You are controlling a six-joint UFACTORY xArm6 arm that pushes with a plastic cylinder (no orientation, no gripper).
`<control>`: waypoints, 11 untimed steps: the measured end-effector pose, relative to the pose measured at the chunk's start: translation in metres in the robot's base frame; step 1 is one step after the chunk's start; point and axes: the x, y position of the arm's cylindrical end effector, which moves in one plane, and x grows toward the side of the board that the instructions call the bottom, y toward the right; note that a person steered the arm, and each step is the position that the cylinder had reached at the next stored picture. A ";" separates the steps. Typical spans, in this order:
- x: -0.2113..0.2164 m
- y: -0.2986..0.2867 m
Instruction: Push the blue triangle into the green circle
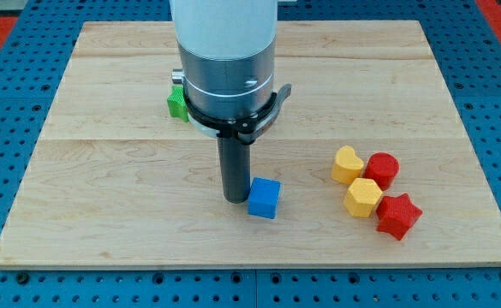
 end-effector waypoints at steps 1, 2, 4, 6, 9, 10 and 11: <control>0.000 0.070; 0.001 0.099; -0.017 0.040; -0.109 0.066; -0.140 0.030; -0.140 0.006; -0.140 0.007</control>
